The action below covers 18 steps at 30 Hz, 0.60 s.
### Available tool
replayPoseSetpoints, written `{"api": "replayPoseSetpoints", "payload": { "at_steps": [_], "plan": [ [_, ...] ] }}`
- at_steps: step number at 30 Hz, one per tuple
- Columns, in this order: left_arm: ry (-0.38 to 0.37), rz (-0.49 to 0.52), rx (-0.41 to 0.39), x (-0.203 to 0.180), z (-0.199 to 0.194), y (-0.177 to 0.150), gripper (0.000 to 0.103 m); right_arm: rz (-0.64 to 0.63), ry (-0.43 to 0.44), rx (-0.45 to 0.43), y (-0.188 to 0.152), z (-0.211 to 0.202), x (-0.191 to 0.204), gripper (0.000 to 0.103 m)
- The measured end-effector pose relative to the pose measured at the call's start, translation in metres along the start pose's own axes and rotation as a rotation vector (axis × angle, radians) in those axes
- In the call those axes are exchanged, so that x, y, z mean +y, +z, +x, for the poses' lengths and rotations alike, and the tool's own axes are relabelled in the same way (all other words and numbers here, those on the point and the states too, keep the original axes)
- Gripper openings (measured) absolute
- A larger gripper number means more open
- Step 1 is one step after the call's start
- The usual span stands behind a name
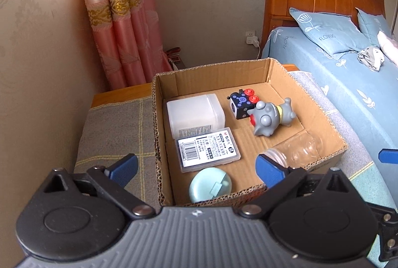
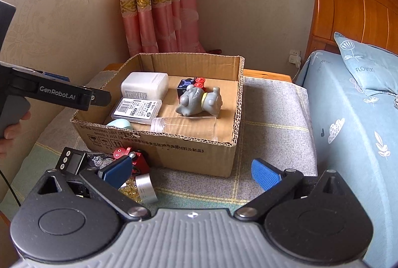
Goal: Organize rigid objects
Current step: 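Lower the barcode card into the box and open the left gripper, then move the right gripper to the gold capsule bottle while the left approaches the black timer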
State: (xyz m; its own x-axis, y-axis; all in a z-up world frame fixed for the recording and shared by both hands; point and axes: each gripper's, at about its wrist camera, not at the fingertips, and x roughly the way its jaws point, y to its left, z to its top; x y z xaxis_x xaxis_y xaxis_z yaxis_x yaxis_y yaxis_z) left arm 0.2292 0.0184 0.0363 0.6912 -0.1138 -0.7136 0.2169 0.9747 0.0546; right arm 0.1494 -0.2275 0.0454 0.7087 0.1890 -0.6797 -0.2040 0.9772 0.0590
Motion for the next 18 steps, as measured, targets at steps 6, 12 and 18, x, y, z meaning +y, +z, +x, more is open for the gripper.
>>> {"api": "replayPoseSetpoints", "payload": {
  "at_steps": [6, 12, 18],
  "plan": [
    [0.015, -0.033, -0.004, 0.004, -0.017, -0.025, 0.1, 0.002, 0.011, 0.016, -0.008, 0.002, 0.006, 0.103],
    [0.031, -0.047, 0.004, 0.004, -0.033, -0.048, 0.1, 0.003, 0.021, 0.016, -0.014, -0.001, 0.011, 0.103],
    [0.066, -0.033, 0.01, 0.007, -0.044, -0.07, 0.1, 0.003, 0.037, 0.011, -0.021, -0.001, 0.015, 0.103]
  ]
}}
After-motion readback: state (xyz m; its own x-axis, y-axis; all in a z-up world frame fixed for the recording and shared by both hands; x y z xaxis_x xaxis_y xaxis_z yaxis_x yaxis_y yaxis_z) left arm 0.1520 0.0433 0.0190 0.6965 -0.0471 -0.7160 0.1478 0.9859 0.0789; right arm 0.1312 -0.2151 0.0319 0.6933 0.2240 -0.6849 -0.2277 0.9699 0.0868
